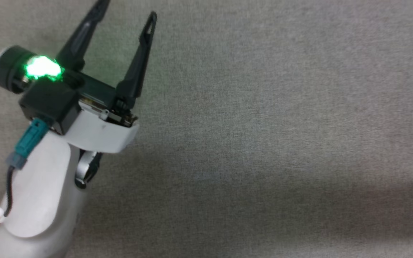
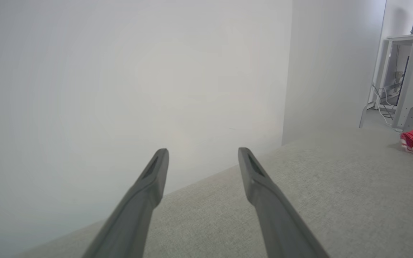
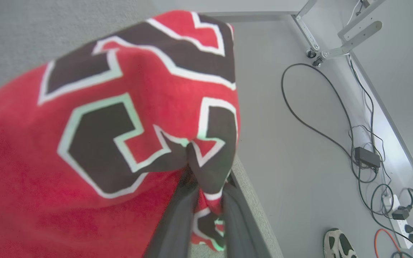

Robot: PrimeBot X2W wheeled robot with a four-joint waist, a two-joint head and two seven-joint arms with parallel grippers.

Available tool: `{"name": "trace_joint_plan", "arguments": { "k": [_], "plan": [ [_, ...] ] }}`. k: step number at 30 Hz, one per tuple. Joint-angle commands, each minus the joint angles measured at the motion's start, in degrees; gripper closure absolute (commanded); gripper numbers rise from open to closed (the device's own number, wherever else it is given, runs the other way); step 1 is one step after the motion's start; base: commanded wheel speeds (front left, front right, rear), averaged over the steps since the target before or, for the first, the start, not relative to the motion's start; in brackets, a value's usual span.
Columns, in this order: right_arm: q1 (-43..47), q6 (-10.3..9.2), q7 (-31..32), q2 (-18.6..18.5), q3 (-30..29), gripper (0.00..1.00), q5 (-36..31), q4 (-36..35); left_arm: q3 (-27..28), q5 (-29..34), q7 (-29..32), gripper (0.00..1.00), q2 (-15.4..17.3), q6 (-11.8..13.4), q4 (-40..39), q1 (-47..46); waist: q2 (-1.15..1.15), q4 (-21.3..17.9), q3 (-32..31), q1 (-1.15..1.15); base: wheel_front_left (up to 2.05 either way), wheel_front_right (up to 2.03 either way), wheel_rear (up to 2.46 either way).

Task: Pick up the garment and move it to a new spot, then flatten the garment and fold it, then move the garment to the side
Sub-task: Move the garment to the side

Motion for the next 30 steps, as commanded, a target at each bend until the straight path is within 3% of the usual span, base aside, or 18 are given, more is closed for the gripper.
{"name": "trace_joint_plan", "arguments": {
  "k": [1,12,13,14,15,22,30],
  "plan": [
    [-1.2,-0.06,-0.6,0.2,-0.1,1.0,-1.2,1.0,0.1,0.6,0.0,0.0,0.2,-0.1,-0.3,-0.8,0.0,0.1,2.1,0.0,0.0,0.0,0.0],
    [-7.7,-0.06,-6.9,2.9,0.1,1.0,-8.6,10.2,0.8,1.5,0.0,0.0,0.2,-0.1,0.1,-1.3,0.0,0.3,3.5,0.0,0.0,0.0,0.0],
    [-8.1,-0.06,-7.3,3.0,0.3,0.57,-8.9,10.8,0.9,1.5,0.0,0.0,0.2,-0.1,0.3,-1.1,0.0,0.3,3.3,0.0,0.0,0.0,0.0],
    [-8.5,-0.06,-8.0,3.1,0.5,0.07,-9.0,11.2,1.1,1.6,0.0,0.0,0.1,-0.1,0.5,-0.9,0.0,0.2,3.0,0.0,0.0,0.0,0.0],
    [-8.8,-0.06,-8.6,3.0,0.6,0.0,-9.2,11.5,1.1,1.7,0.0,0.0,0.0,-0.1,0.6,-0.6,0.0,0.1,2.6,0.0,0.0,0.0,0.0],
    [-8.4,-0.06,-13.5,3.2,5.4,0.0,-7.6,10.8,3.4,1.4,0.0,0.0,-2.7,0.5,2.2,4.3,0.0,0.1,-3.1,0.0,0.0,0.0,0.0],
    [-2.2,-0.06,-19.3,7.6,21.2,0.0,1.0,1.0,8.9,0.5,0.0,0.0,-7.0,0.9,4.5,15.3,0.0,1.8,-11.8,0.0,0.0,0.0,0.0]
  ]
}}
